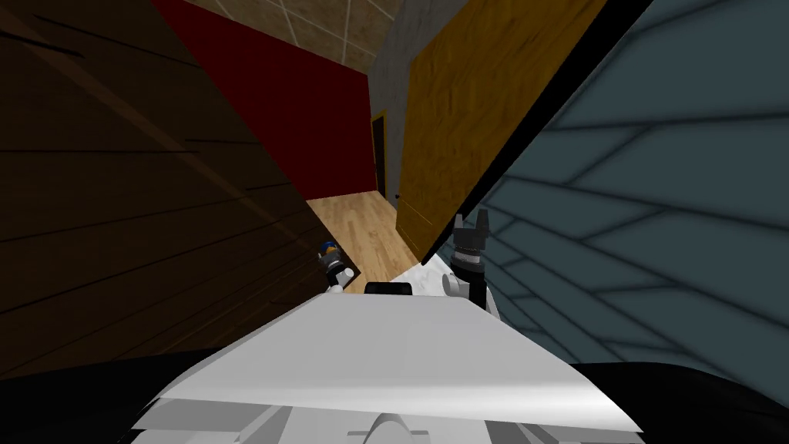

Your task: Push the door open

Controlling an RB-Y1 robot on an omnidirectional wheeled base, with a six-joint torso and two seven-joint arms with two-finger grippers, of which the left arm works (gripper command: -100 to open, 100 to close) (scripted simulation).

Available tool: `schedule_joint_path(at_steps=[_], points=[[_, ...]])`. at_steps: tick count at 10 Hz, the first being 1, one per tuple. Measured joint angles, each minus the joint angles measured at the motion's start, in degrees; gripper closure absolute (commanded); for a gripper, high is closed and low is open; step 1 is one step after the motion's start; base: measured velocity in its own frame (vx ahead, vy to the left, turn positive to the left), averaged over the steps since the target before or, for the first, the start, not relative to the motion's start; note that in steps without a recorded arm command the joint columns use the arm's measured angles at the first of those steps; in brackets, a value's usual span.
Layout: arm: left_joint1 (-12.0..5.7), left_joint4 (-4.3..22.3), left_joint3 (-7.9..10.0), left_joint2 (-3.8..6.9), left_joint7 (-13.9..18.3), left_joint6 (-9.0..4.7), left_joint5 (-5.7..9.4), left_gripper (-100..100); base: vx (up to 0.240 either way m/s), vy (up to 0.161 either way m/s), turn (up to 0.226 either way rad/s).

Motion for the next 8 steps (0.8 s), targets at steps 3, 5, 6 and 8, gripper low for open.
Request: schedule_joint_path(at_steps=[3, 5, 6, 8], points=[[-0.33, 0.1, -0.06, -0.39, 0.0, 0.06, -0.22, 100, 0.169, 0.033, 0.189], [-0.41, -0.1, -0.27, -0.63, 0.2, 0.15, -0.42, 100, 0.178, 0.018, 0.250], [-1.08, 1.2, -0.34, -0.71, 0.4, -0.25, -0.52, 100, 0.207, 0.012, 0.209], [-0.77, 0.2, -0.34, -1.69, 0.0, 0.35, -0.62, 100, 0.216, -0.024, 0.233]])
